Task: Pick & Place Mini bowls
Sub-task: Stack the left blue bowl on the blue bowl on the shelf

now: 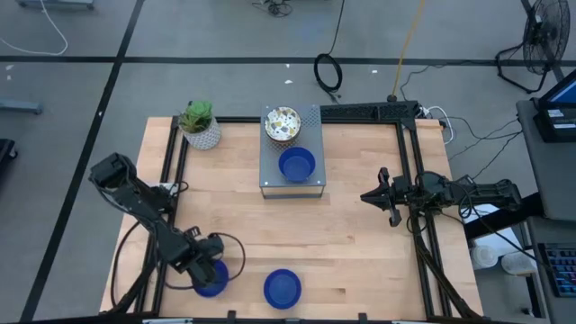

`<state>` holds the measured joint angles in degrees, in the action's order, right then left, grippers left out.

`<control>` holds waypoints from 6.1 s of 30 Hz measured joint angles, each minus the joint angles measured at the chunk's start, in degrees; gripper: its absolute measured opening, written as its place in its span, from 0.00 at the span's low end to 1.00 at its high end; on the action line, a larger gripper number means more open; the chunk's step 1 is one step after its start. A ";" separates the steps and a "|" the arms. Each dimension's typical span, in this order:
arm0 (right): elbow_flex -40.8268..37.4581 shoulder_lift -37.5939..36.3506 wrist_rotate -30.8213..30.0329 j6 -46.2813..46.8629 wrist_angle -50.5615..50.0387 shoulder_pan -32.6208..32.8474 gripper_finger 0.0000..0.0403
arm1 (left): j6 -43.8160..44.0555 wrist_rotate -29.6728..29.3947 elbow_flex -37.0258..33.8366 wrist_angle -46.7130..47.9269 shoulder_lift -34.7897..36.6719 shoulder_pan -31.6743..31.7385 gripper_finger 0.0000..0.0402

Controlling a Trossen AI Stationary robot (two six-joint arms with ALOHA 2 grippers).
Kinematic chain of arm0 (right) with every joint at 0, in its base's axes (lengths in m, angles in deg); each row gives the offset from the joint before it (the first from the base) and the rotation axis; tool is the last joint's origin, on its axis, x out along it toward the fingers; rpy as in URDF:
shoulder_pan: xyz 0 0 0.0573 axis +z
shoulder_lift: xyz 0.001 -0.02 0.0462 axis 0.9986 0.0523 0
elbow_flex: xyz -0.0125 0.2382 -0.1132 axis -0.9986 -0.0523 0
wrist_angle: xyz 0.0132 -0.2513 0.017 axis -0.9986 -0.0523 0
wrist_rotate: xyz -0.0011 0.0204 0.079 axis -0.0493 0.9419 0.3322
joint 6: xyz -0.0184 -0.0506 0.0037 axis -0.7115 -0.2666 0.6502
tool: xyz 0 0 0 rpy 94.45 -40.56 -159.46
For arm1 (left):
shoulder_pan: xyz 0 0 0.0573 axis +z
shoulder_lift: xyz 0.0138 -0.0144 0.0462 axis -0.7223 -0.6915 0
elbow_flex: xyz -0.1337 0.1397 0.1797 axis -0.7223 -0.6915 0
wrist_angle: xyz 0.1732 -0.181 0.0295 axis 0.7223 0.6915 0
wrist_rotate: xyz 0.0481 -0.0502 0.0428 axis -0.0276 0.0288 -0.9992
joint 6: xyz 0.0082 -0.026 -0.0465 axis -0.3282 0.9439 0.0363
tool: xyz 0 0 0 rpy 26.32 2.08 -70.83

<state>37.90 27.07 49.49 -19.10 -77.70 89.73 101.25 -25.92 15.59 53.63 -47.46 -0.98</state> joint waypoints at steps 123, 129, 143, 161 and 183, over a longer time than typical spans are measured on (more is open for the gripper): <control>-0.02 0.01 0.00 -0.01 0.01 0.02 0.05 | -5.00 -3.18 -1.18 0.48 4.26 -0.50 0.03; -0.01 -0.01 0.00 -0.01 0.00 0.02 0.05 | -5.92 -6.72 -1.18 0.24 4.37 1.15 0.02; 0.00 0.00 0.00 -0.01 -0.01 0.01 0.05 | -20.65 -24.00 0.50 -13.96 14.95 6.76 0.01; -0.01 0.00 0.00 -0.01 -0.01 0.01 0.05 | -52.68 -20.42 20.32 -42.14 14.70 33.62 0.01; -0.01 -0.01 0.02 -0.01 -0.01 0.01 0.05 | -38.20 -2.33 53.29 -5.50 -8.95 62.23 0.00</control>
<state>37.89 27.06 49.51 -19.11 -77.71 89.73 63.05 -28.25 68.88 48.13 -56.41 61.25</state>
